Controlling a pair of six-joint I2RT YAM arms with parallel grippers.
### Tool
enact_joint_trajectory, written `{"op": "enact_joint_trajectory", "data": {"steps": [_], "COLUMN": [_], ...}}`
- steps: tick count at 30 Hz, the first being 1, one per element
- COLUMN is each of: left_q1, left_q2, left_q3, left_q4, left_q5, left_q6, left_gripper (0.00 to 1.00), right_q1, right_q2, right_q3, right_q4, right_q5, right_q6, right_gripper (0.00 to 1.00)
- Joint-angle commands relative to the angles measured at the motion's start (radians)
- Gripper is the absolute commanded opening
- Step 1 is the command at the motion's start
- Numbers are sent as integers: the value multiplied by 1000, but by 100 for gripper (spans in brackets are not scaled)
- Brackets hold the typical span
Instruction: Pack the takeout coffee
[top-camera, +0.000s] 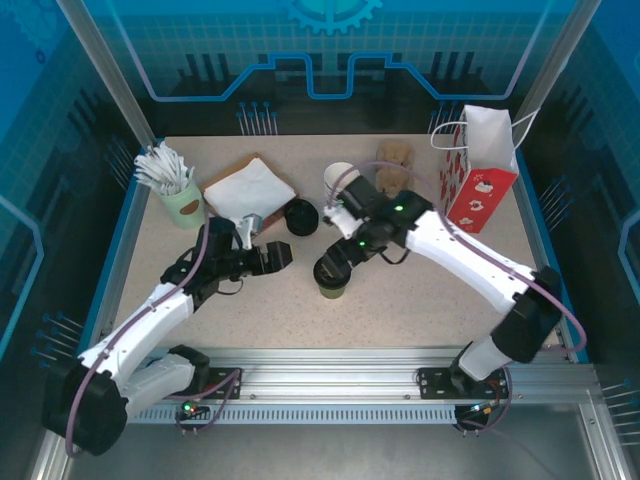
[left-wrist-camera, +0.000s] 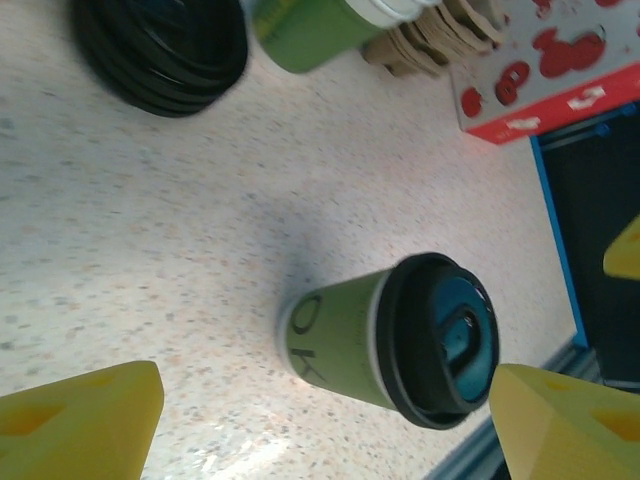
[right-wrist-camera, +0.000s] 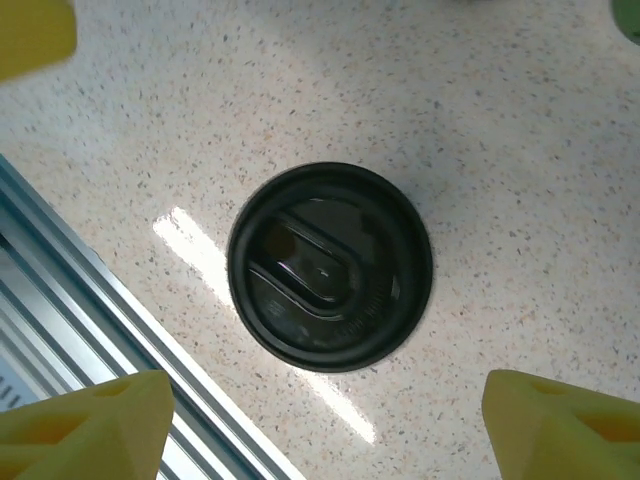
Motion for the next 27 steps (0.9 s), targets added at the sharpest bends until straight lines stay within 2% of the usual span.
{"op": "enact_joint_trajectory", "data": {"steps": [1,6,10,22,27], "left_q1": [-40,-104,-130,-134,-134], "left_q2": [87,223,306,426,440], "left_q3": [65,154,200,212,184], "left_q4": [57,21,-16,-26,-4], "left_q5": [89,130,131,139,143], "left_q6": [18,69,94,106,96], "left_gripper": [86,86,84,58,54], "right_q1": [-88,-179,-208,-246,-250], "right_q2": [-20,-23,0,57,67], "right_q3": [-130,-255,-308,-377,-410], "right_q4": [148,268,325,394,413], "right_q5": [-200,-309,-364,-401,-398], "right_q6": [17,26,32,37,37], "right_gripper": [81,79,77,63,57]}}
